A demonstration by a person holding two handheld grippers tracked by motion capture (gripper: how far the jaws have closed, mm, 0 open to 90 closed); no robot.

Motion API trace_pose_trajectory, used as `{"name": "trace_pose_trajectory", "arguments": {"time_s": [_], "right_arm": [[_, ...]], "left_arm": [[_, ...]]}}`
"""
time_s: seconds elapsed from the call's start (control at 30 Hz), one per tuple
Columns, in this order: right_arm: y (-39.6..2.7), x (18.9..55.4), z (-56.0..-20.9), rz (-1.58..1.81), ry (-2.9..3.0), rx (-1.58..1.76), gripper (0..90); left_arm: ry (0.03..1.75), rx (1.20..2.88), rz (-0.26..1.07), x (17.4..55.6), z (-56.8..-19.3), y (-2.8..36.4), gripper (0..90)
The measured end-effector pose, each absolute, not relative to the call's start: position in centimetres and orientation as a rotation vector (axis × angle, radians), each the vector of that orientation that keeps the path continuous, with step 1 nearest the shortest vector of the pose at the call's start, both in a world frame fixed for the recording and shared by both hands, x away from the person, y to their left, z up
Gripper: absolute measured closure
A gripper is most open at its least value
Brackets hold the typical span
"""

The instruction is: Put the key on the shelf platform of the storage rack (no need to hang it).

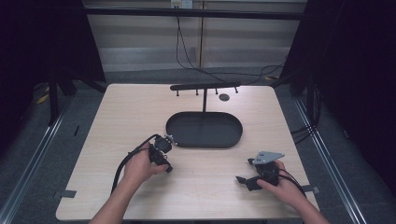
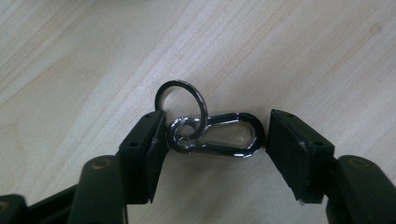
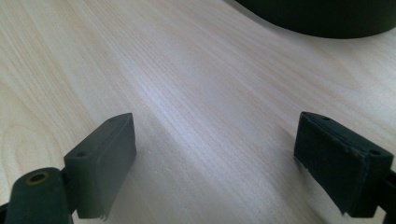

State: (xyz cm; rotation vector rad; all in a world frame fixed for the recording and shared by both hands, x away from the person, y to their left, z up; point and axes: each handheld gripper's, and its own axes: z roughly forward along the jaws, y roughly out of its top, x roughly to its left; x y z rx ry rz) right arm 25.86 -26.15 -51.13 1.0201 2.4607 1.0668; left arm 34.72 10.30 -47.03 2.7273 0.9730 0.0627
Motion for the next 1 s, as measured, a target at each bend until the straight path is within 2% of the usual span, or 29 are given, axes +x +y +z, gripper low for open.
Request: {"name": "trace_pose_trajectory", "arguments": {"time_s": [0.03,0.53,0.57,0.6,0.63,0.77,1.0], "right_arm": [[-26.2,25.9,-51.1,1.067,2.461,1.02,12.3],[-26.2,25.9,-51.1,1.067,2.461,1.02,12.3],[-26.2,25.9,-51.1,1.067,2.461,1.02,12.3],[-26.2,25.9,-51.1,1.067,2.461,1.02,12.3],[-26.2,25.9,-51.1,1.067,2.461,1.02,12.3],[-26.1,25.9,-51.1,1.067,2.462,1.018,12.3],[-26.1,25.9,-51.1,1.068,2.462,1.019,12.3]], "left_arm": [[0.976,2.733,0.063,34.7,-47.0,10.3,41.8],[1.034,2.708,0.008,35.1,-46.7,10.4,42.8],[1.034,2.69,0.004,35.1,-46.3,10.6,45.1],[1.033,2.657,-0.021,35.1,-45.7,10.8,66.1],[1.034,2.636,-0.042,35.1,-45.3,11.0,73.0],[1.008,2.705,-0.052,35.0,-45.5,11.0,69.5],[1.04,2.674,-0.073,35.0,-46.0,11.7,63.9]]}}
